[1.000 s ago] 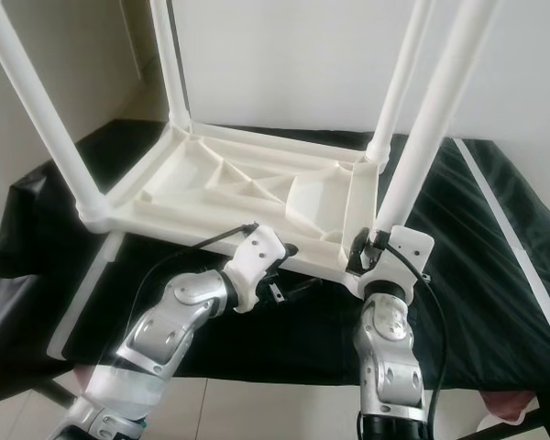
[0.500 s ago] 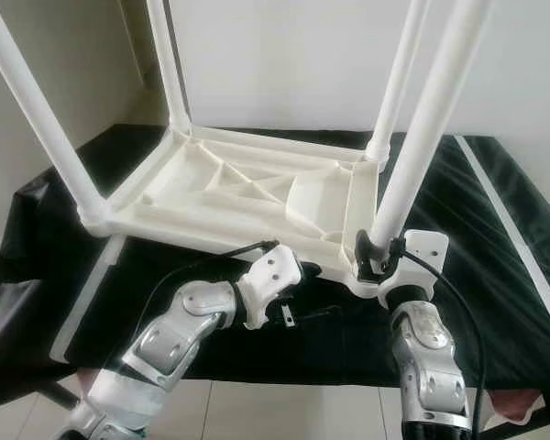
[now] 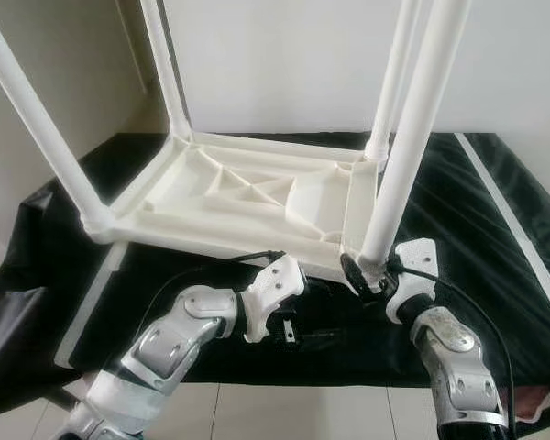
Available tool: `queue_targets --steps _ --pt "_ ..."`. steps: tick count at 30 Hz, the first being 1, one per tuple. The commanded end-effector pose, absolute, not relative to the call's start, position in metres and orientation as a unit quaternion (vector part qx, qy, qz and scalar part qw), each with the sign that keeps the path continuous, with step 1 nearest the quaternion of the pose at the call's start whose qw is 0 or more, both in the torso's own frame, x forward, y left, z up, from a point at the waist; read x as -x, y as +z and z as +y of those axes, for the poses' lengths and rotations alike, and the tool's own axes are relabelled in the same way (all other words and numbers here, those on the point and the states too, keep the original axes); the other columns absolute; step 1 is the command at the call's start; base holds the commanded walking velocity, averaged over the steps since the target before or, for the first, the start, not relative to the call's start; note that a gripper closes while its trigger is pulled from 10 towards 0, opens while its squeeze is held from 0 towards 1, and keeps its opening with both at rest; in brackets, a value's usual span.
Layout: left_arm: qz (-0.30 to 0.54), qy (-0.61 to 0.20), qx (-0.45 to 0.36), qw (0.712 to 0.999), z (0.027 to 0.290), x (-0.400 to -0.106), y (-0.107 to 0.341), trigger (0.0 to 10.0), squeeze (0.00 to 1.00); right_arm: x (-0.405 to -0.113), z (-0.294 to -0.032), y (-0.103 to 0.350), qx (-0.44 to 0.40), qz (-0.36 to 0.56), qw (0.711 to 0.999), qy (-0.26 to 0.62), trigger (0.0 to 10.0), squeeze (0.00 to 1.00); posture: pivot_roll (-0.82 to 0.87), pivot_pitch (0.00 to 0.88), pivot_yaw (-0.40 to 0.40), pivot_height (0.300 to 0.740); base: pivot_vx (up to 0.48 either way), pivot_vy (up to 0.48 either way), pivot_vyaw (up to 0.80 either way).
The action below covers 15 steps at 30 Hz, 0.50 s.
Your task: Building children table
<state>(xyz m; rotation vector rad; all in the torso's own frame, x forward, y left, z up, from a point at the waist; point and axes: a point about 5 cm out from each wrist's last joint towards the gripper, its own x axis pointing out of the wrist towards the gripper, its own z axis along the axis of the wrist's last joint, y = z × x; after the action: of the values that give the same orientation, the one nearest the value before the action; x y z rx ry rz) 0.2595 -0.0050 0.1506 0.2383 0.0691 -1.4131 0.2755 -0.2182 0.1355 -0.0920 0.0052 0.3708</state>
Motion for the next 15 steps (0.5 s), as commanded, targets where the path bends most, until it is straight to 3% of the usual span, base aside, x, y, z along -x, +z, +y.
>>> queue_targets --steps 1,12,13,14,15 --pt "0.030 -0.648 -0.113 0.752 -0.005 -0.259 0.152 10.0 0.00 -0.278 -0.217 0.137 0.050 -0.001 0.979 0.198 10.0 0.00 -0.07 0.000 0.039 0.740 0.000 0.000 0.00" --pt "0.041 -0.628 -0.120 0.768 -0.002 -0.264 0.153 10.0 0.00 -0.294 -0.223 0.146 0.093 0.004 0.962 0.255 10.0 0.00 -0.04 0.000 0.009 0.740 0.000 0.000 0.00" --pt "0.038 -0.629 -0.126 0.766 -0.001 -0.263 0.153 10.0 0.00 -0.295 -0.224 0.146 0.095 0.005 0.961 0.259 9.2 0.00 -0.03 0.000 0.005 0.740 0.000 0.000 0.00" --pt "0.044 -0.632 -0.124 0.764 -0.001 -0.261 0.152 10.0 0.00 -0.295 -0.225 0.146 0.097 0.006 0.960 0.263 5.1 0.00 -0.03 0.000 0.003 0.740 0.000 0.000 0.00" --pt "0.042 -0.635 -0.127 0.761 0.000 -0.260 0.151 10.0 0.00 -0.296 -0.225 0.145 0.099 0.007 0.959 0.265 3.2 0.00 -0.03 0.000 0.001 0.740 0.000 0.000 0.00"
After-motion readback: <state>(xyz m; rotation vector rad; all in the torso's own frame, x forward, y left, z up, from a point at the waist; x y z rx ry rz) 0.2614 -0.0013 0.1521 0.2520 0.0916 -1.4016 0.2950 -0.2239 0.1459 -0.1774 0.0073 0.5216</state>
